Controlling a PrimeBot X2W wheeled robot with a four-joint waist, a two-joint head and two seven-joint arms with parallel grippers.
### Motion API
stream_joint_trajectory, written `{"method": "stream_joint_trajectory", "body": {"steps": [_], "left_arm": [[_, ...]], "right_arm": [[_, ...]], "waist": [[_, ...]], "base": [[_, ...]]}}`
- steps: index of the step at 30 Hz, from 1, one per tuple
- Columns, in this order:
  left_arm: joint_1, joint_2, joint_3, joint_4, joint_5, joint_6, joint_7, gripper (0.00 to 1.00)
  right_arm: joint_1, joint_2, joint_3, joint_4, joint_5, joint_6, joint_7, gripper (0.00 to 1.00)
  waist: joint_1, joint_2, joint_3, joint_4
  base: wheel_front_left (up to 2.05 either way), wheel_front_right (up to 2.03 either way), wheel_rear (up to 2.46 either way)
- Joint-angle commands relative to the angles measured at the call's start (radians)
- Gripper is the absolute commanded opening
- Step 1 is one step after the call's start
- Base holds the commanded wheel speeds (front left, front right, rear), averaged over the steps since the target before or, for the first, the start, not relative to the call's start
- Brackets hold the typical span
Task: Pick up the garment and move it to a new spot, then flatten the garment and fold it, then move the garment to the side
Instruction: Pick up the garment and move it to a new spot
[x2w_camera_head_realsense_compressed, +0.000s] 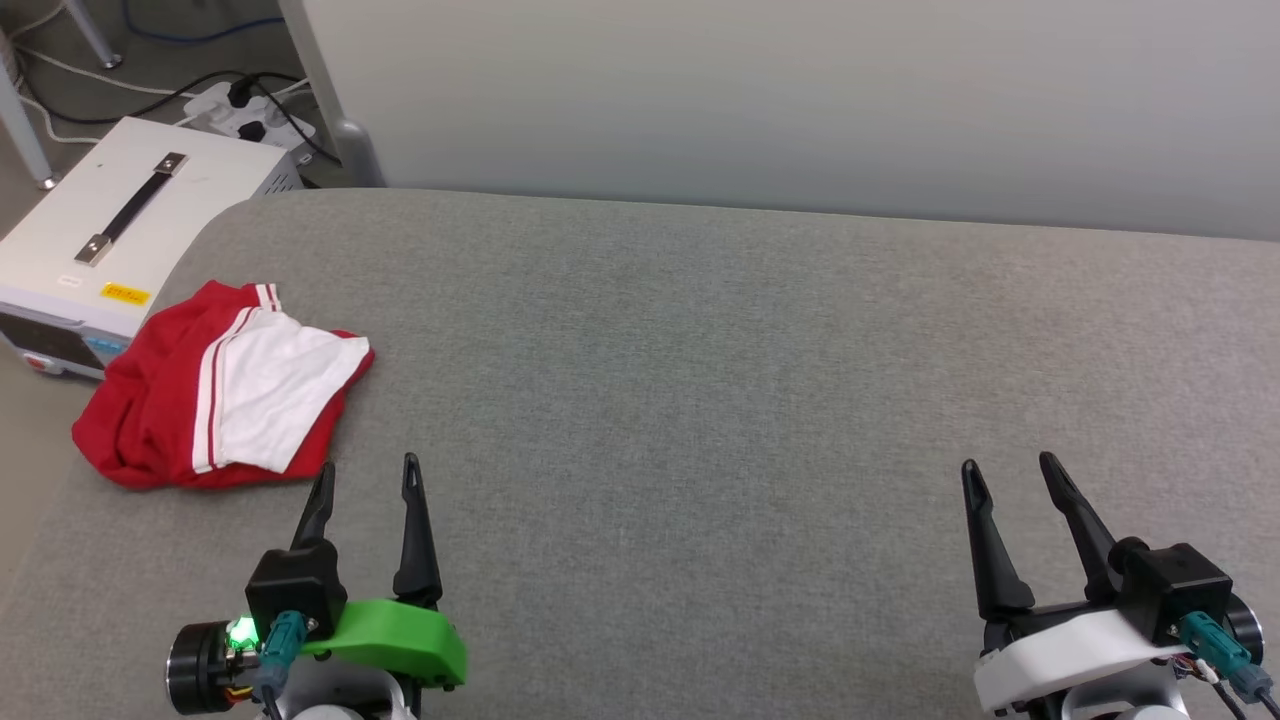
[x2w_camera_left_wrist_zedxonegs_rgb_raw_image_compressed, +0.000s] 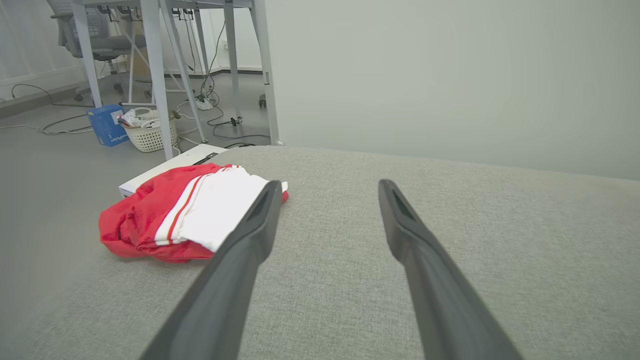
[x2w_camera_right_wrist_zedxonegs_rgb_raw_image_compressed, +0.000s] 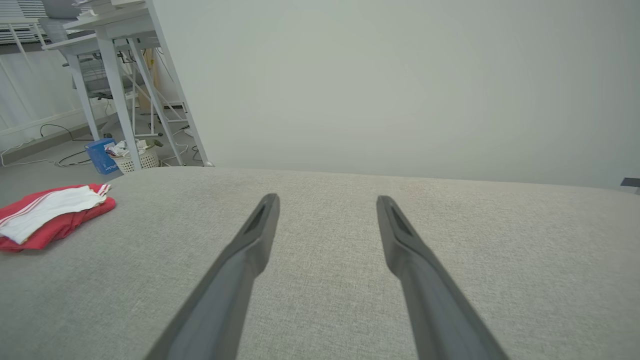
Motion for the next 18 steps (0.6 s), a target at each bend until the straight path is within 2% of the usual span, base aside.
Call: {"method": "stream_joint_trajectory", "body": {"steps": [1,9,11,18], "left_arm": [[0.002,0.006,0.005,0.005,-0.01,0.008,-0.012,1.0],[-0.003,0.006,0.026,0.02,-0.038,0.018,-0.029,1.0],[-0.002,0.007,0.042,0.032,-0.058,0.024,-0.041,1.0],[0.0,0.007,0.063,0.046,-0.074,0.028,-0.056,1.0]], "right_arm": [[0.008,-0.003,0.006,-0.001,-0.003,0.006,-0.012,1.0],[0.004,-0.004,0.038,0.003,-0.022,0.006,-0.029,1.0],[-0.002,-0.004,0.069,0.003,-0.036,0.006,-0.041,1.0],[-0.001,-0.004,0.094,0.003,-0.041,0.007,-0.055,1.0]], "waist": [[0.0,0.0,0.009,0.043],[0.0,0.0,0.026,0.144],[0.0,0.0,0.037,0.214],[0.0,0.0,0.041,0.28]], "base": [[0.0,0.0,0.0],[0.0,0.0,0.0],[0.0,0.0,0.0],[0.0,0.0,0.0]]}}
